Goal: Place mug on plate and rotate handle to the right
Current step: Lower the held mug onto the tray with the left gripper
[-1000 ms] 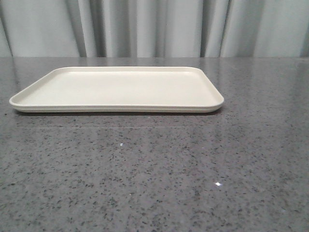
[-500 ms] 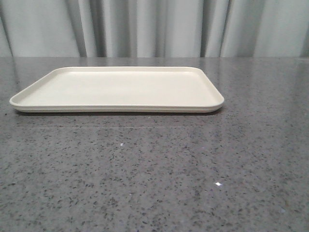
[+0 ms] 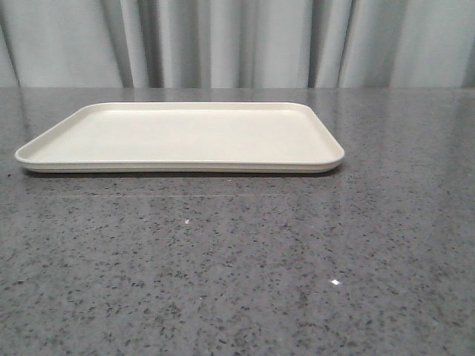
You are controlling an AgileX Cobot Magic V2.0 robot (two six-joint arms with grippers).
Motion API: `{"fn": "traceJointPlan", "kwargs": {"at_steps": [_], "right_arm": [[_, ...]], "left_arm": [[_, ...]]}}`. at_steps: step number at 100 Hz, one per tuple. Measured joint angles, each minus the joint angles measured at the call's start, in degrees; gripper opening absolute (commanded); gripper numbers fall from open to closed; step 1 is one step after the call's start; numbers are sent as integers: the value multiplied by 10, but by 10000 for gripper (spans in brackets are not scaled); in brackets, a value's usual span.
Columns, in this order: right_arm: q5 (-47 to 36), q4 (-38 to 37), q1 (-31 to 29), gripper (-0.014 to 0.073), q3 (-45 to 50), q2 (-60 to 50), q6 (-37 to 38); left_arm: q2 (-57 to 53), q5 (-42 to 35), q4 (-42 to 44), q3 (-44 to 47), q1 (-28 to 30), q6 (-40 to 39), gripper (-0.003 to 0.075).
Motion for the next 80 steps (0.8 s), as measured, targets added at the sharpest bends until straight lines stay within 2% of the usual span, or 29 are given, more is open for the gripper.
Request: {"fn": "traceJointPlan", "kwargs": {"at_steps": [7,25,80], "right_arm": [[0,0,0,401,0,0,0],[0,0,0,401,0,0,0],[-5,0,0,401,0,0,0]], "left_arm": [[0,0,0,3,0,0,250],[0,0,3,3,0,0,-22],[-18,-4,-15,-18,0,14,-20]]}}
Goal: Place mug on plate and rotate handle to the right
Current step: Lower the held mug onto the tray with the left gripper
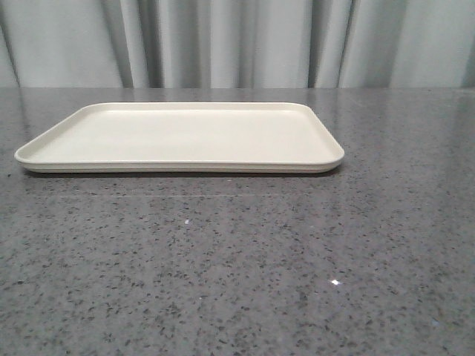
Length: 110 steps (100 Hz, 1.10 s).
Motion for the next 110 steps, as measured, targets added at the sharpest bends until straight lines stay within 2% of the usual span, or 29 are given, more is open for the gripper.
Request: {"fn": "traceJointPlan", "kwargs": {"at_steps": [14,41,64,80,110], "right_arm": [[-1,0,0,401,0,0,0],[-1,0,0,401,0,0,0],[-1,0,0,401,0,0,0],[-1,0,0,401,0,0,0],[-1,0,0,401,0,0,0]], "left_arm": [[-6,7,-24,-54,0,12,-20],[-7,14,-85,-225,-1,36,-20],[28,19,-170,-358,-8,56,-20],[68,19,-178,-395,-58,62,-20],[153,21,-154,-398,-174,63,-20]]}}
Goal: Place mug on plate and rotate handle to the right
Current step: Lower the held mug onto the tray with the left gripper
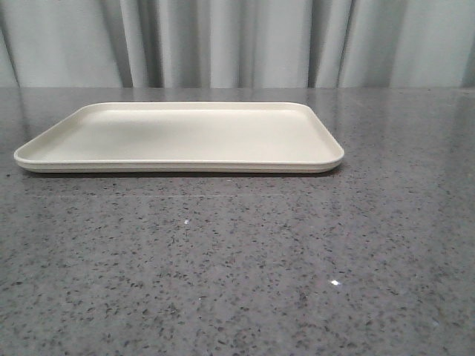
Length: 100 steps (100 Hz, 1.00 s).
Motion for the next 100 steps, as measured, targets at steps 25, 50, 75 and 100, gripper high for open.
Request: {"fn": "traceJointPlan", "kwargs": {"at_steps": [25,50,75,100], "right_arm": [[0,0,0,401,0,0,0],[1,0,0,401,0,0,0],[6,0,0,401,0,0,0],[8,0,0,401,0,0,0]], "left_arm": [[56,-4,16,0,-66,1,-20],[113,-12,20,0,-73,1,-20],[155,-13,20,0,-73,1,-20],[176,-13,12,0,-73,1,-20]]}}
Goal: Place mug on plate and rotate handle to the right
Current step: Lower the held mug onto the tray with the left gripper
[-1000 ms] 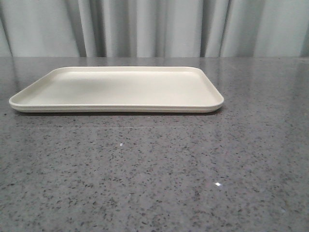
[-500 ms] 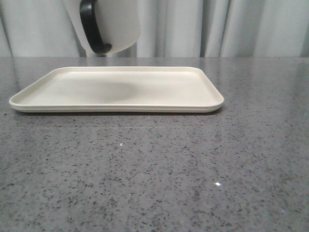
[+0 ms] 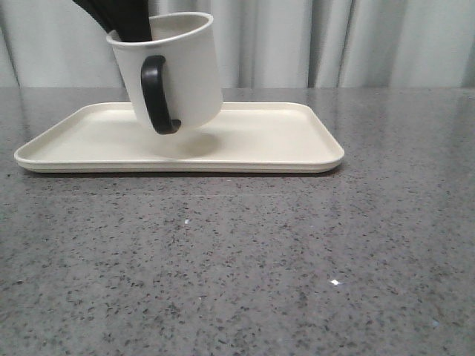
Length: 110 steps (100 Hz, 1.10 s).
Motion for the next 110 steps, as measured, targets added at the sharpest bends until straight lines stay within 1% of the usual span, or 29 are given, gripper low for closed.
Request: {"fn": "traceJointPlan", "kwargs": {"at_steps": [110], "right_arm": [[8,0,0,401,0,0,0]], "left_arm": [[33,0,-16,0,-5,0,-20]]}}
